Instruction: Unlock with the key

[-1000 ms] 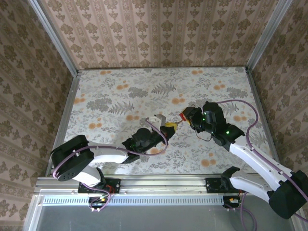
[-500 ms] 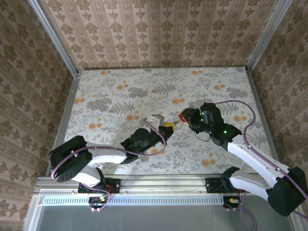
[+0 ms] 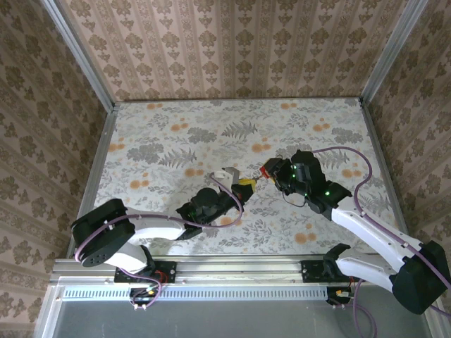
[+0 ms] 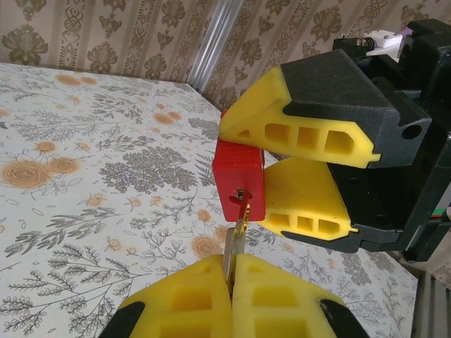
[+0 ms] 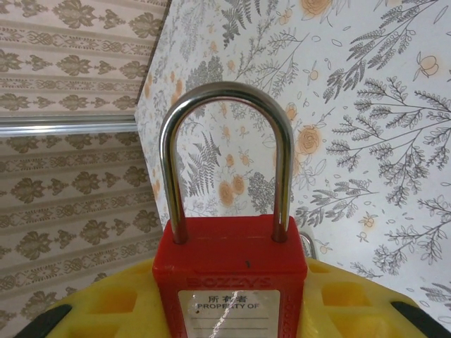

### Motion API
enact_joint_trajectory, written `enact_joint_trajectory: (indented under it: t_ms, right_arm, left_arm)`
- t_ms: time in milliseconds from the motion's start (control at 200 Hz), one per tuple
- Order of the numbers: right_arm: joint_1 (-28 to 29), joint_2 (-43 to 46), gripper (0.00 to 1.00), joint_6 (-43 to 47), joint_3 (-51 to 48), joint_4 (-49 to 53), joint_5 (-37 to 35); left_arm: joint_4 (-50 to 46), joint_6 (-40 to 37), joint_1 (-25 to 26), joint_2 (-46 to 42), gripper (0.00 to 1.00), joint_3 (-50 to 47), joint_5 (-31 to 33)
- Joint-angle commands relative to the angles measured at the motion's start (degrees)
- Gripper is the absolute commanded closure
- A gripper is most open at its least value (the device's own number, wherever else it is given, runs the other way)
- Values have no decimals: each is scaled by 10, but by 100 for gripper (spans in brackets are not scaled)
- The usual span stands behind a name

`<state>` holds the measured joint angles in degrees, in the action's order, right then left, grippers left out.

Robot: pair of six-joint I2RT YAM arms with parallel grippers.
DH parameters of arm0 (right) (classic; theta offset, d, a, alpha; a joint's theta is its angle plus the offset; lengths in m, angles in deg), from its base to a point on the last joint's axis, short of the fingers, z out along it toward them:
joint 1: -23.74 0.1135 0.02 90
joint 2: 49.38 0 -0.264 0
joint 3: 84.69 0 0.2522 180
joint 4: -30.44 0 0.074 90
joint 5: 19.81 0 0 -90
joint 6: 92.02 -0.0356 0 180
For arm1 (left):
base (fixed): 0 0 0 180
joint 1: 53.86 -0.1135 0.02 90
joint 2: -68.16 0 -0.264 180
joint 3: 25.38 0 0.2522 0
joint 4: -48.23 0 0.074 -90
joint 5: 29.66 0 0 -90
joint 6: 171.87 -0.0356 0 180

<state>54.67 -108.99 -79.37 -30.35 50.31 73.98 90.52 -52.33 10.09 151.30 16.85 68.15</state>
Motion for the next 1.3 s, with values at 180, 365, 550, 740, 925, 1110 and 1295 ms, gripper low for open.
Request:
enact_joint_trajectory:
  t_ms: [180,365,550,740,925,1110,1295]
  right_arm:
    - [26,-16,94,-55,-20,-65,20]
    - [33,-32,94,-73,-13,-80,41]
    - [33,-43,95,-83,-16,-93,53]
    - [34,-47,96,-81,-24,-107,57]
    - [34,-41,96,-82,-32,-110,55]
    - [35,-28,97,-84,-42,-110,54]
    - [35,-11,97,-88,-52,-109,50]
  left_arm:
    - [4,-78,22,-3,100,20,29]
    - [-25,-130,33,4,100,33,46]
    - [-55,-176,42,0,100,44,55]
    - [-64,-160,31,1,100,48,12]
    - [-6,-69,-8,18,100,42,-85]
    - [18,-6,-36,23,100,54,-167]
    - [55,53,-61,32,100,44,-202]
